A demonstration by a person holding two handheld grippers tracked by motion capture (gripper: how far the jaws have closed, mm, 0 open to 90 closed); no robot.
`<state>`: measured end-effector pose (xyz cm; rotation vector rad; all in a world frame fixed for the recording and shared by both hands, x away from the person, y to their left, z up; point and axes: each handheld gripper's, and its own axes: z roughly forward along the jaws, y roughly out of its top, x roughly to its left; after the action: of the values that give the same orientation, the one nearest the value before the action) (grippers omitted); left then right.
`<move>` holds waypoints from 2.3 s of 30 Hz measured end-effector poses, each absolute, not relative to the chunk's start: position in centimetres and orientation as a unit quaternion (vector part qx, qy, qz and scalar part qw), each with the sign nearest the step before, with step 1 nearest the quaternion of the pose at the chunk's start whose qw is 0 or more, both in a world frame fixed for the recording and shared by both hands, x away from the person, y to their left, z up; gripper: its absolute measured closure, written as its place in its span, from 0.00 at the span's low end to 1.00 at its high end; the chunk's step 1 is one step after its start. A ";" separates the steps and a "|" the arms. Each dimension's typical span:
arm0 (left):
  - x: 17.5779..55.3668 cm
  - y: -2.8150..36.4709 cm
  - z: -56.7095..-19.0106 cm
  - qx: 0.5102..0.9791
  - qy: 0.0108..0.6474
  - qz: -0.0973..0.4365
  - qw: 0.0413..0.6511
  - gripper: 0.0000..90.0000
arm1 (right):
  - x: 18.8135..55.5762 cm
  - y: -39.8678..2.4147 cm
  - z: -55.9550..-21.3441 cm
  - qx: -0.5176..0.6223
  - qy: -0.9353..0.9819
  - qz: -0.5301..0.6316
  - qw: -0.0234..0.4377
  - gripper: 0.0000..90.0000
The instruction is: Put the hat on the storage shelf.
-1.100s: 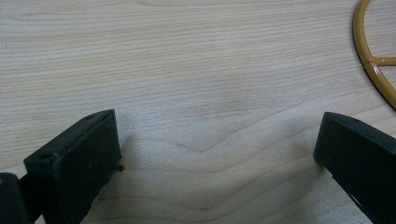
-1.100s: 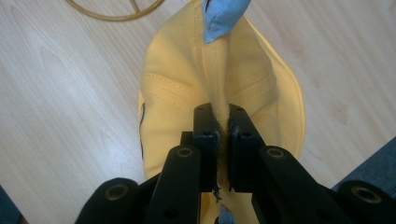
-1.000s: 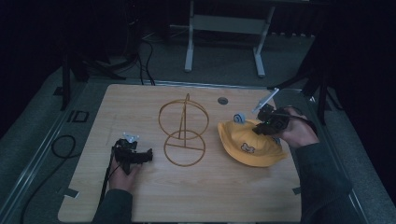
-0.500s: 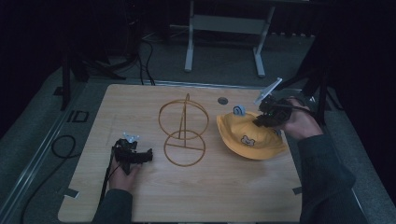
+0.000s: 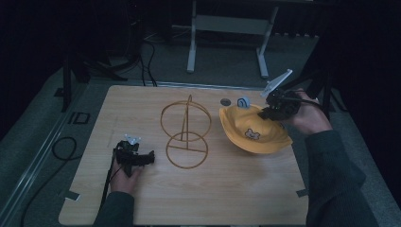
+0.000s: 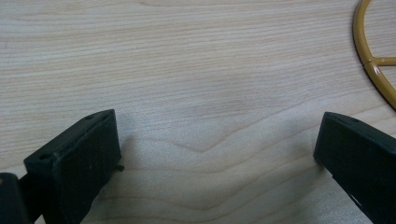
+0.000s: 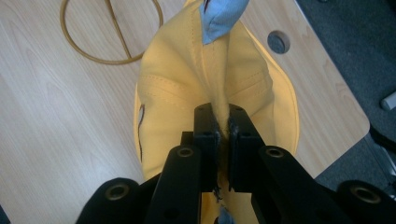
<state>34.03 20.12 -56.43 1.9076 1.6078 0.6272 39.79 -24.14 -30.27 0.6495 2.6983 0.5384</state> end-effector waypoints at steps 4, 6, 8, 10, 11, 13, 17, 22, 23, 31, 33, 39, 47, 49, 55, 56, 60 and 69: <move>34.0 20.1 -56.4 0.712 0.600 0.234 0.281 0.00 | 39.8 -24.1 -29.5 0.219 0.941 0.202 0.160 0.94; 34.0 20.1 -56.4 0.711 0.600 0.234 0.281 0.00 | 39.9 -24.1 -29.1 0.218 0.940 0.207 0.162 0.94; 34.0 20.1 -56.4 0.711 0.600 0.234 0.281 0.00 | 40.0 -24.1 -28.7 0.217 0.939 0.211 0.165 0.94; 34.0 20.1 -56.4 0.711 0.600 0.234 0.281 0.00 | 40.0 -24.2 -28.2 0.217 0.937 0.214 0.169 0.94; 34.0 20.1 -56.4 0.711 0.600 0.234 0.281 0.00 | 40.0 -24.2 -28.0 0.215 0.937 0.216 0.169 0.94; 34.0 20.1 -56.4 0.711 0.600 0.234 0.281 0.00 | 39.9 -24.3 -27.5 0.215 0.936 0.220 0.170 0.94; 34.0 20.1 -56.4 0.711 0.600 0.234 0.281 0.00 | 39.8 -24.6 -26.6 0.210 0.935 0.224 0.178 0.94; 34.0 20.1 -56.4 0.711 0.600 0.235 0.281 0.00 | 39.6 -25.0 -25.5 0.202 0.932 0.240 0.183 0.94; 34.0 20.1 -56.4 0.711 0.600 0.235 0.281 0.00 | 39.6 -25.1 -25.3 0.203 0.930 0.244 0.184 0.94; 34.0 20.1 -56.5 0.711 0.600 0.235 0.282 0.00 | 39.3 -25.1 -24.2 0.194 0.926 0.263 0.190 0.94; 34.0 20.1 -56.5 0.711 0.600 0.235 0.282 0.00 | 39.2 -25.1 -24.0 0.193 0.925 0.265 0.192 0.94; 34.0 20.1 -56.5 0.711 0.600 0.235 0.282 0.00 | 39.0 -24.8 -23.0 0.181 0.920 0.290 0.193 0.94; 34.0 20.1 -56.5 0.711 0.600 0.235 0.282 0.00 | 38.7 -24.1 -22.5 0.167 0.916 0.313 0.188 0.94; 34.0 20.1 -56.5 0.711 0.600 0.235 0.282 0.00 | 38.6 -23.9 -22.4 0.164 0.914 0.321 0.186 0.94; 34.0 20.1 -56.5 0.711 0.600 0.236 0.282 0.00 | 38.6 -23.1 -22.2 0.153 0.913 0.331 0.183 0.94; 34.0 20.1 -56.5 0.711 0.600 0.235 0.282 0.00 | 38.6 -23.0 -22.2 0.152 0.913 0.333 0.182 0.94; 34.0 20.1 -56.5 0.711 0.600 0.235 0.282 0.00 | 38.5 -22.3 -22.0 0.146 0.912 0.337 0.183 0.94; 34.0 20.1 -56.5 0.711 0.600 0.235 0.282 0.00 | 38.5 -21.2 -21.7 0.135 0.913 0.339 0.181 0.94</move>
<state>34.03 20.11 -56.45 1.9048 1.6067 0.6298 38.52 -21.16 -21.74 0.3813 2.5799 0.9581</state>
